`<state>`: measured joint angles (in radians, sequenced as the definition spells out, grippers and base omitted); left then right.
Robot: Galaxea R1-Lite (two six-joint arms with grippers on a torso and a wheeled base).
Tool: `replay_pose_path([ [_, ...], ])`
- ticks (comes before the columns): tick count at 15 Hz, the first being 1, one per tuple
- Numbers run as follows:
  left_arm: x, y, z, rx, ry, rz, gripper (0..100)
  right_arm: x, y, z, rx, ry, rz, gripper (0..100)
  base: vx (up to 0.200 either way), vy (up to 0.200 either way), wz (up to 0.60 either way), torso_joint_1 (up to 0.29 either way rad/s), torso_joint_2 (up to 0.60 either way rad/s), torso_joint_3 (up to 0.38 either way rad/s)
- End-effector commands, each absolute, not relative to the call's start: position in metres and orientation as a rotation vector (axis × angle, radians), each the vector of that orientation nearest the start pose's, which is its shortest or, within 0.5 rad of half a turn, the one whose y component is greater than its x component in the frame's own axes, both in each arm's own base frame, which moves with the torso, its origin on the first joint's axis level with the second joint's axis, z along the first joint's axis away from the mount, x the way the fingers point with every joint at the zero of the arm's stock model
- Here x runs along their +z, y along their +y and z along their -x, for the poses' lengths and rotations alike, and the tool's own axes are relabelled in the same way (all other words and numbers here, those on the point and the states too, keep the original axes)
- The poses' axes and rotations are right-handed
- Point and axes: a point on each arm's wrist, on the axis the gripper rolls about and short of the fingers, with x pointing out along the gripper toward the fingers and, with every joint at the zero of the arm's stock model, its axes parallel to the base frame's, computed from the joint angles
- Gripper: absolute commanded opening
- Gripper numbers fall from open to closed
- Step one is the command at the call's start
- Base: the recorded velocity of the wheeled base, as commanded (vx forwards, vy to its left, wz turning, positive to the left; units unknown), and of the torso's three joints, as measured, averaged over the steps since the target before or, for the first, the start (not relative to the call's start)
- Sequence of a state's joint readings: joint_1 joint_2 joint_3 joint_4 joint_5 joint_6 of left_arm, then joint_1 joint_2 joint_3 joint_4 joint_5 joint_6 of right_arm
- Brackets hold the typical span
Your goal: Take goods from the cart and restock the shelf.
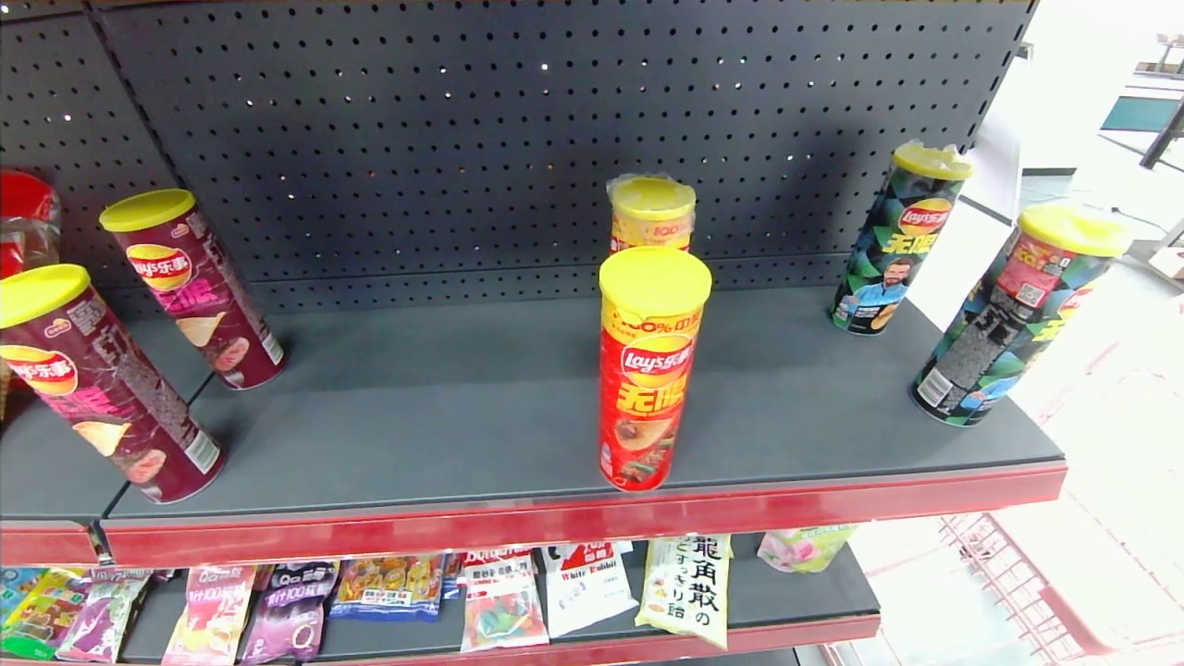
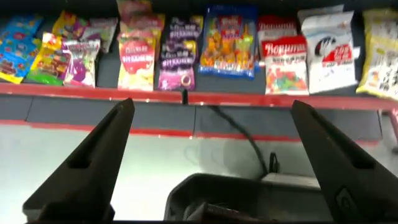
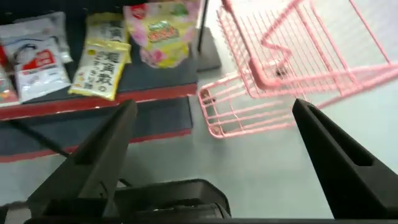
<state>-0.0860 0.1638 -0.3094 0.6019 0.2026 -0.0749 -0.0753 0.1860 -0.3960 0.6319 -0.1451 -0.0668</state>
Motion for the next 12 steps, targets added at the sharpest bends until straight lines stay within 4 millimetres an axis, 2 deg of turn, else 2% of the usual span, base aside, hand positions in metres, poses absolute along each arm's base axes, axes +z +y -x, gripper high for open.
replay_pose_path([
  [1, 0.100, 0.009, 0.050, 0.146, 0.368, 0.022, 100, 0.106, 0.005, 0.047, -0.282, 0.457, 0.062, 100, 0.000, 0.000, 0.00, 0.000, 0.00, 0.000],
  [3, 0.100, 0.009, 0.047, 0.150, 0.347, 0.024, 100, 0.103, 0.007, 0.051, -0.233, 0.409, 0.073, 100, 0.000, 0.000, 0.00, 0.000, 0.00, 0.000],
  [7, 0.085, 0.004, 0.019, 0.017, 0.094, 0.059, 100, 0.100, 0.006, 0.046, -0.233, 0.386, 0.083, 100, 0.000, 0.000, 0.00, 0.000, 0.00, 0.000],
  [9, 0.077, 0.002, 0.016, -0.026, 0.099, 0.060, 100, 0.098, 0.004, 0.035, -0.234, 0.277, 0.094, 100, 0.000, 0.000, 0.00, 0.000, 0.00, 0.000],
  [12, 0.078, 0.003, 0.016, -0.022, 0.079, 0.061, 100, 0.086, 0.003, 0.017, -0.174, 0.081, 0.134, 100, 0.000, 0.000, 0.00, 0.000, 0.00, 0.000],
])
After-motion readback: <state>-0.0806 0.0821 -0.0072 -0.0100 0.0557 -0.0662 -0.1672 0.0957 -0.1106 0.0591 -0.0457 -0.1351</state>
